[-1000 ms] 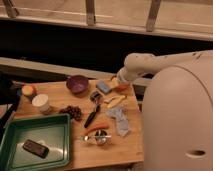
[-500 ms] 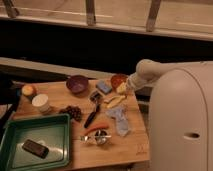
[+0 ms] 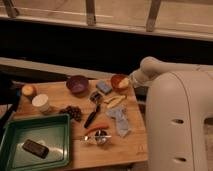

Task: Stack bowls on top of each other

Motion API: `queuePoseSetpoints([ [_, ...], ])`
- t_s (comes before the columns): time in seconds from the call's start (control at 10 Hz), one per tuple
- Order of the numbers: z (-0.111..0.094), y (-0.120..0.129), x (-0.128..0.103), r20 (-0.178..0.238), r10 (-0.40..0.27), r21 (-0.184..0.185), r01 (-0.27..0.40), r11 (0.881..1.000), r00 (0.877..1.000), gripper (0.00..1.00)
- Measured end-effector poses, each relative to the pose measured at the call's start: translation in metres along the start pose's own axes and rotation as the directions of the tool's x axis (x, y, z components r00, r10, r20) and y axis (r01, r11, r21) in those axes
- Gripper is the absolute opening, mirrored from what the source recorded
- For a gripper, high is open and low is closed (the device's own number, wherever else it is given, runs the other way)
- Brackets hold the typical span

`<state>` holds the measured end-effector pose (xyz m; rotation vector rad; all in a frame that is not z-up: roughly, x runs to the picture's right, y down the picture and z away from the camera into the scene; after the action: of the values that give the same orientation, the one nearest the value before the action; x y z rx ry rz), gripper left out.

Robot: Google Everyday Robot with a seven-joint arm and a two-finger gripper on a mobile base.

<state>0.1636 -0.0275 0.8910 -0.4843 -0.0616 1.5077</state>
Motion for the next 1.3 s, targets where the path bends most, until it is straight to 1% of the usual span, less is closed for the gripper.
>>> queuePoseSetpoints([
  [0.4,0.001,0.0,0.0,0.001,0.001,0.002,-0.001,1.0,1.0,0.67],
  [0.5,0.002,-0.004,0.0,0.011,0.024,-0.002,-0.024,1.0,1.0,0.67],
  [0.6,0.006,-0.013,0.002,0.02,0.066,-0.004,-0.065,0.998,0.998,0.67],
  [0.7,0.011,-0.023,0.002,0.034,0.096,-0.005,-0.095,0.995,0.995,0.67],
  [0.8,0.02,-0.024,-0.001,0.041,0.104,-0.008,-0.104,0.995,0.994,0.67],
  [1.0,0.039,-0.017,-0.014,0.053,0.107,-0.016,-0.106,0.994,0.993,0.67],
  [1.3,0.062,-0.011,-0.025,0.054,0.104,-0.025,-0.103,0.994,0.993,0.67],
])
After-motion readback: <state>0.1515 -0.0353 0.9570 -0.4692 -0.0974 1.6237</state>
